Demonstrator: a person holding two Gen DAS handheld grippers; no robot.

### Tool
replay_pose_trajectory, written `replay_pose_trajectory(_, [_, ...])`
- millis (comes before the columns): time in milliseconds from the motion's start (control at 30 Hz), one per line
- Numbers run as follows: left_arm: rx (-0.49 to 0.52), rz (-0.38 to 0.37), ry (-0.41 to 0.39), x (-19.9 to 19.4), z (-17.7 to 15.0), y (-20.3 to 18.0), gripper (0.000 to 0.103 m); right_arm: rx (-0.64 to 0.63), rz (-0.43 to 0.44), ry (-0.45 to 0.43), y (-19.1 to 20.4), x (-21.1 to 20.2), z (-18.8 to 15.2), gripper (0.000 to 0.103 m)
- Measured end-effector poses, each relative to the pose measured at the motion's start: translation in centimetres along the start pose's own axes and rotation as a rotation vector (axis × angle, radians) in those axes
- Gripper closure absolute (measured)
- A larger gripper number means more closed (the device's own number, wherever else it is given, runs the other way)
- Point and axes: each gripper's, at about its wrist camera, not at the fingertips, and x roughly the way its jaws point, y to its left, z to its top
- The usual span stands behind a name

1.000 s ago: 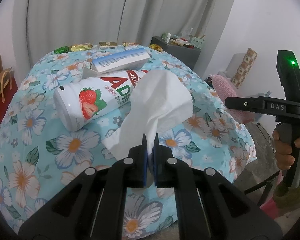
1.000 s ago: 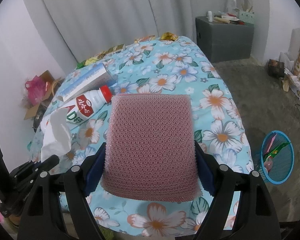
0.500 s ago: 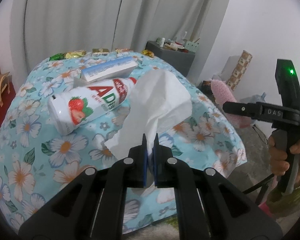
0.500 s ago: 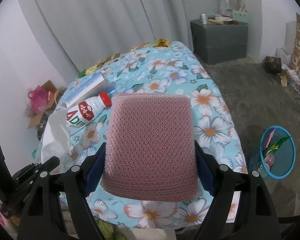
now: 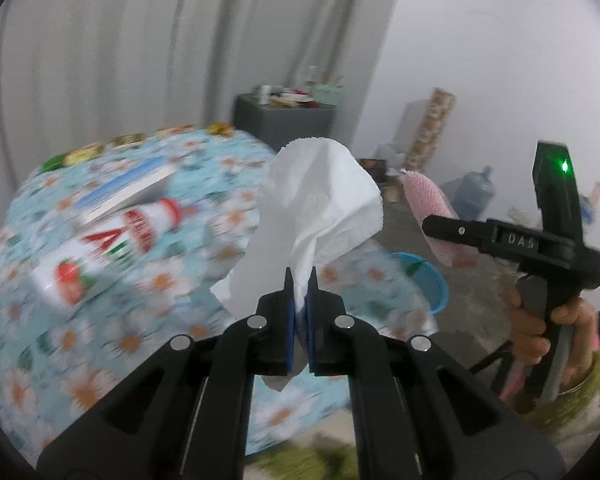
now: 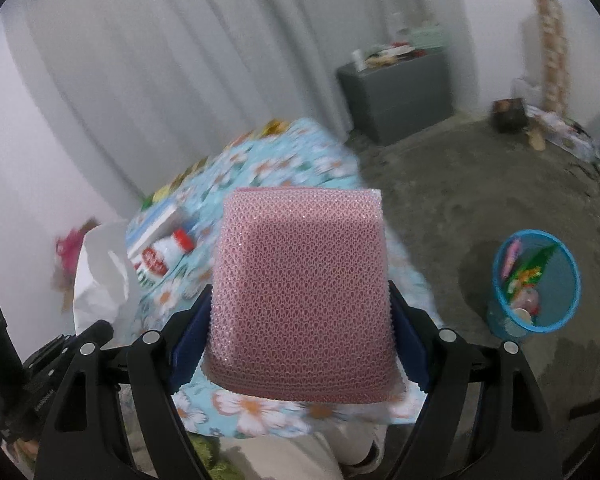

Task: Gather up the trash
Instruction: 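Lift the tissue and pink cloth and swing both tools toward the blue wastebasket, then open both tools over the blue wastebasket to drop tissue and cloth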

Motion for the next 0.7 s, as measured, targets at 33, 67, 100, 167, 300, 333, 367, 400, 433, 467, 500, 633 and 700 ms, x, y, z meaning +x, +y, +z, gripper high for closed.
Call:
replay_pose_trajectory(33, [0.007, -0.022, 0.004, 0.4, 0.5, -0.6, 0.100, 0.018, -0.016, -0.017, -0.9, -0.7, 0.1, 0.025])
replay_pose_trajectory(67, [0.020, -0.051, 0.011, 1.0, 1.2, -1.5, 0.100, 0.044, -0.035, -0.040, -2.1, -1.7, 0.2, 0.025])
replay_pose_trajectory(100, [0.030, -0.072, 0.018, 1.6, 1.6, -2.1, 0.100, 0.069, -0.053, -0.060, -3.2, -2.5, 0.3, 0.025])
replay_pose_trajectory(167, [0.064, -0.139, 0.045, 3.2, 2.9, -4.2, 0.100, 0.133, -0.103, -0.103, -6.0, -4.4, 0.4, 0.025])
replay_pose_trajectory(300, [0.115, -0.250, 0.127, 7.9, 5.4, -8.5, 0.100, 0.256, -0.192, -0.163, -11.4, -6.7, 0.4, 0.025])
replay_pose_trajectory(333, [0.124, -0.273, 0.151, 9.1, 5.7, -9.4, 0.100, 0.303, -0.213, -0.172, -13.2, -7.0, 0.2, 0.025])
replay_pose_trajectory(367, [0.131, -0.293, 0.176, 10.3, 6.1, -10.3, 0.100, 0.330, -0.223, -0.175, -14.2, -6.9, 0.1, 0.025])
replay_pose_trajectory(400, [0.139, -0.309, 0.204, 11.6, 6.4, -11.2, 0.100, 0.363, -0.234, -0.177, -15.5, -6.9, -0.1, 0.025])
replay_pose_trajectory(433, [0.153, -0.329, 0.241, 13.2, 6.8, -12.5, 0.100, 0.403, -0.250, -0.176, -17.0, -6.7, -0.4, 0.025])
replay_pose_trajectory(467, [0.168, -0.344, 0.275, 14.7, 7.0, -13.7, 0.100, 0.439, -0.259, -0.174, -18.3, -6.5, -0.7, 0.025])
replay_pose_trajectory(500, [0.192, -0.355, 0.318, 16.7, 7.1, -15.2, 0.100, 0.489, -0.263, -0.167, -19.9, -6.1, -1.1, 0.025])
replay_pose_trajectory(633, [0.272, -0.368, 0.462, 23.2, 6.5, -19.5, 0.100, 0.655, -0.196, -0.141, -25.2, -3.4, -2.7, 0.024])
replay_pose_trajectory(700, [0.290, -0.372, 0.535, 26.7, 5.7, -21.3, 0.100, 0.744, -0.122, -0.125, -28.1, -1.6, -3.2, 0.024])
